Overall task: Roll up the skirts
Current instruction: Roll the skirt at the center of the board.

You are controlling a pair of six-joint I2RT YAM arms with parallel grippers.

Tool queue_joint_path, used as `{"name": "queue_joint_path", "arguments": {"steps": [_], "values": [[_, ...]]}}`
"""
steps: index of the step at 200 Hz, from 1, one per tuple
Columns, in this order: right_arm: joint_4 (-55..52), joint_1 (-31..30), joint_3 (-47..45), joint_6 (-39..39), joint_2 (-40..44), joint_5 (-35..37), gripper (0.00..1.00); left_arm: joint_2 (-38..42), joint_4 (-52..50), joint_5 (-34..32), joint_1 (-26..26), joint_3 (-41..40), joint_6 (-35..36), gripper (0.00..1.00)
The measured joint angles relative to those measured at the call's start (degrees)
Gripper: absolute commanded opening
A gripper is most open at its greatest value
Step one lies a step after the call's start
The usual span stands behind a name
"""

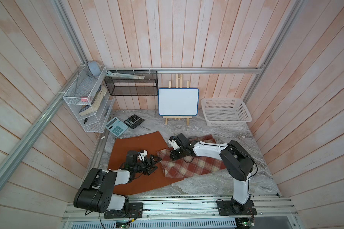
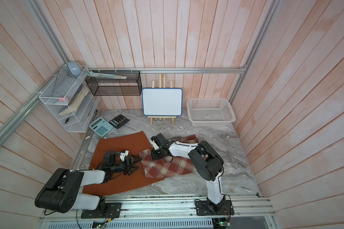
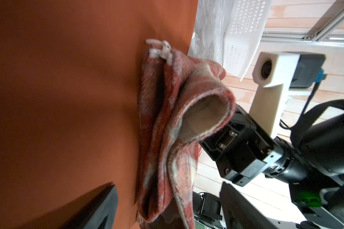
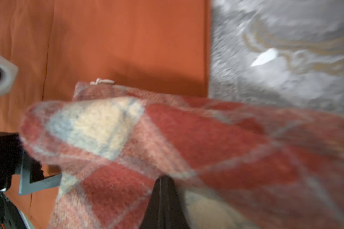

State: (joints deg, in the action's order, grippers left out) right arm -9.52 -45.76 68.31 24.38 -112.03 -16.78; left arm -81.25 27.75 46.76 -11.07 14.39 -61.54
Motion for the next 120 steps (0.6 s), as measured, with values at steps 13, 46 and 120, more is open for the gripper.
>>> {"name": "queue_joint_path", "arguments": {"steps": [13,46,120], "values": [[1.33,0.72,-0.96,0.22,0.24,-0.81,0.00,0.17,-0.04,-1.57,-0.24,0.09,-0.17,0.78],[4.20,0.79,-3.50,1.05,0.92,-2.45,0.00,0.79,-4.70,-6.62,-3.15,4.35,1.46,0.73],[6.58,0.81,-4.90,1.75,1.33,-3.32,0.00,-3.67,-6.58,-13.05,-6.45,7.85,3.93,0.68]]}}
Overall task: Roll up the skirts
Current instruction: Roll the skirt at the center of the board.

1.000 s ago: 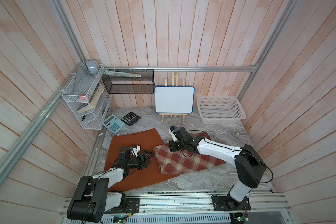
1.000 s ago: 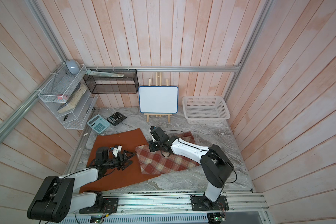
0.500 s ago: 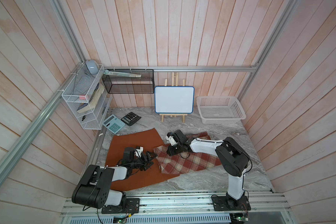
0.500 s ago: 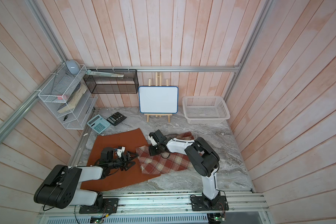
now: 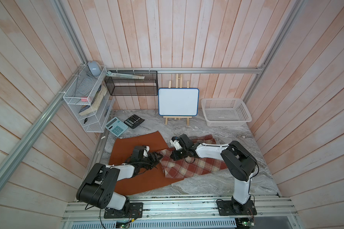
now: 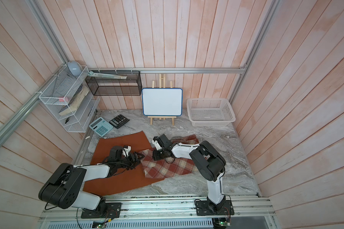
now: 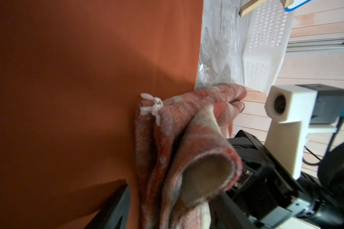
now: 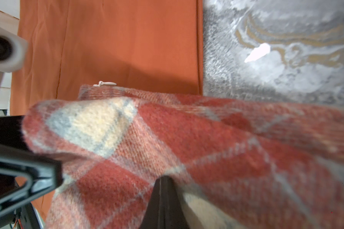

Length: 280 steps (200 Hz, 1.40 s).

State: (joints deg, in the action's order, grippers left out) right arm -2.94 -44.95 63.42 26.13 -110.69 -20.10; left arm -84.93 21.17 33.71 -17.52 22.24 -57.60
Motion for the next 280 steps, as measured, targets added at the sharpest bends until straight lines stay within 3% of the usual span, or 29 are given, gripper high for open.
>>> {"name": "queue_joint_path", "arguments": {"steps": [78,91,114,143,172,208,230,280], "values": [[0.17,-0.02,-0.28,1.18,0.98,-0.42,0.00,-4.63,4.50,-1.62,-3.98,2.29,-0.63,0.62],[0.17,-0.02,-0.28,1.33,1.09,-0.42,0.00,-5.86,5.86,-1.64,-4.61,2.58,-0.63,0.57],[0.37,-0.02,-0.28,1.92,1.38,-0.59,0.00,-7.30,8.66,-2.25,-5.16,1.62,-0.81,0.39],[0.68,-0.20,-0.42,2.36,1.42,-0.66,0.00,-7.23,10.05,-2.82,-5.33,0.17,-1.29,0.35],[1.09,-0.35,-1.27,2.38,1.55,-0.79,0.00,-3.10,3.65,-4.17,-5.64,0.26,0.50,0.35],[1.75,-0.39,-2.43,2.75,2.80,-0.81,0.02,1.92,-3.87,-5.73,-6.21,2.45,3.82,0.06],[2.05,-0.39,-3.17,2.97,3.80,-0.85,0.02,1.25,-4.90,-5.75,-6.86,4.15,4.46,0.00],[2.03,-0.39,-4.04,3.50,5.38,-0.90,0.12,-1.07,-5.95,-6.08,-7.45,5.38,4.61,0.00]]}}
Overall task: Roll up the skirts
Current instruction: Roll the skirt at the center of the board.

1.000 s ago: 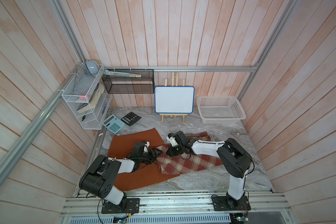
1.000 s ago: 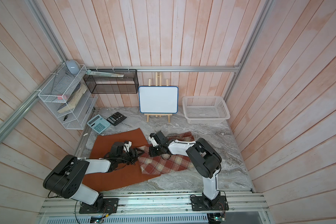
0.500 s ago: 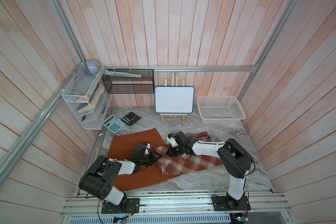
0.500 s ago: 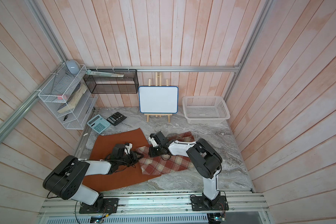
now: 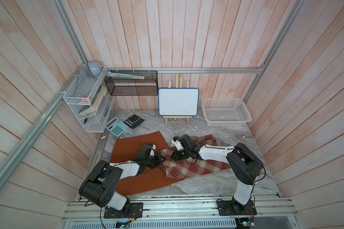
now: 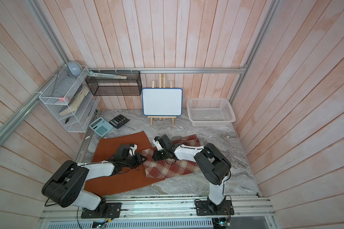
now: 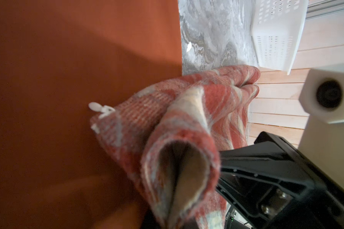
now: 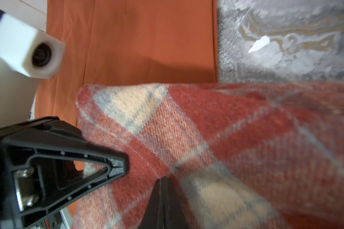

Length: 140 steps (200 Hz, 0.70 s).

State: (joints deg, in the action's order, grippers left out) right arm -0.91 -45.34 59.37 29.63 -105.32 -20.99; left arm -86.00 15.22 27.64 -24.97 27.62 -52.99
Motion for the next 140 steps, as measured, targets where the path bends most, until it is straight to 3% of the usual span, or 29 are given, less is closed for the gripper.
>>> {"name": "queue_joint_path", "arguments": {"steps": [42,64,75,140], "values": [[-2.03,-0.13,-3.10,0.09,8.57,2.34,0.15,3.67,-6.84,-1.01,-0.61,5.29,1.81,0.00],[-2.78,-0.39,-3.91,-0.39,12.61,3.89,0.00,4.07,-7.93,-0.98,-0.72,6.36,2.32,0.00],[-2.95,-0.61,-4.44,-0.31,13.73,4.76,0.00,4.04,-8.94,-1.16,-0.79,6.47,2.51,0.00],[-2.51,-0.74,-7.74,-0.74,9.14,9.33,0.00,4.04,-16.06,-2.03,-2.01,10.54,3.96,0.00]]}}
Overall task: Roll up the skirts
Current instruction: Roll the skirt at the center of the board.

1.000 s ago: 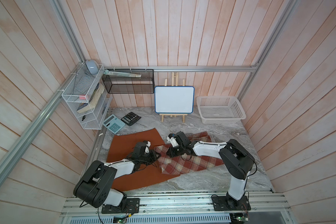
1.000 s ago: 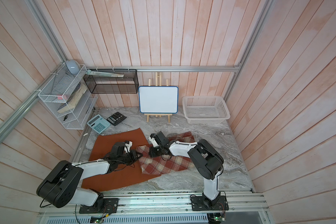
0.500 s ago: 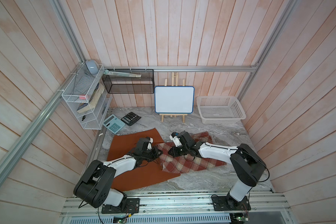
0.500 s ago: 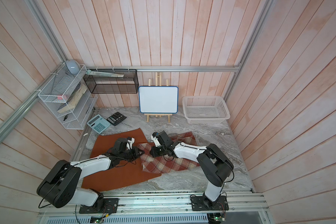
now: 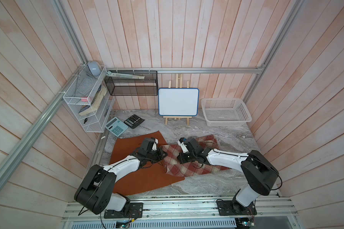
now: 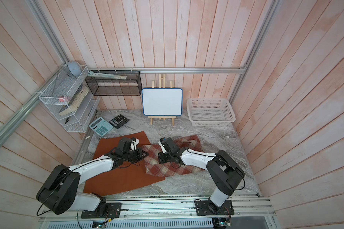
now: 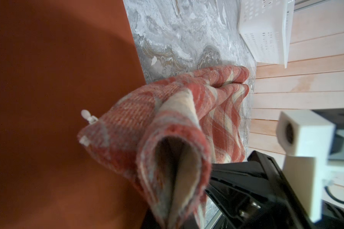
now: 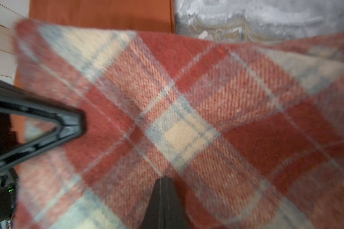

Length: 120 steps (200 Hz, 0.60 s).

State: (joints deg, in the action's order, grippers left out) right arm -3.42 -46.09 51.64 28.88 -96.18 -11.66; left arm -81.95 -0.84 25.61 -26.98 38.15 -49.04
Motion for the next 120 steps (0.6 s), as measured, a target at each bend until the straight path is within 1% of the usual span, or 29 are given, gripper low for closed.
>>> {"name": "queue_joint_path", "arguments": {"steps": [39,75,102,120], "values": [[3.43,0.00,0.11,0.00,-5.29,-0.42,0.00,-1.25,-2.93,-0.66,-3.19,4.33,-0.20,0.00],[7.26,1.57,-1.25,1.20,-5.79,-3.54,0.00,-3.41,-2.80,-1.73,-5.79,6.54,-2.51,0.00],[10.86,3.82,-5.22,3.48,-3.61,-7.08,0.01,-5.51,-2.34,-2.51,-7.06,8.26,-4.31,0.00],[9.66,4.33,-7.45,4.37,1.53,-7.41,0.02,-5.92,-2.84,-3.37,-7.23,9.53,-4.57,0.00]]}}
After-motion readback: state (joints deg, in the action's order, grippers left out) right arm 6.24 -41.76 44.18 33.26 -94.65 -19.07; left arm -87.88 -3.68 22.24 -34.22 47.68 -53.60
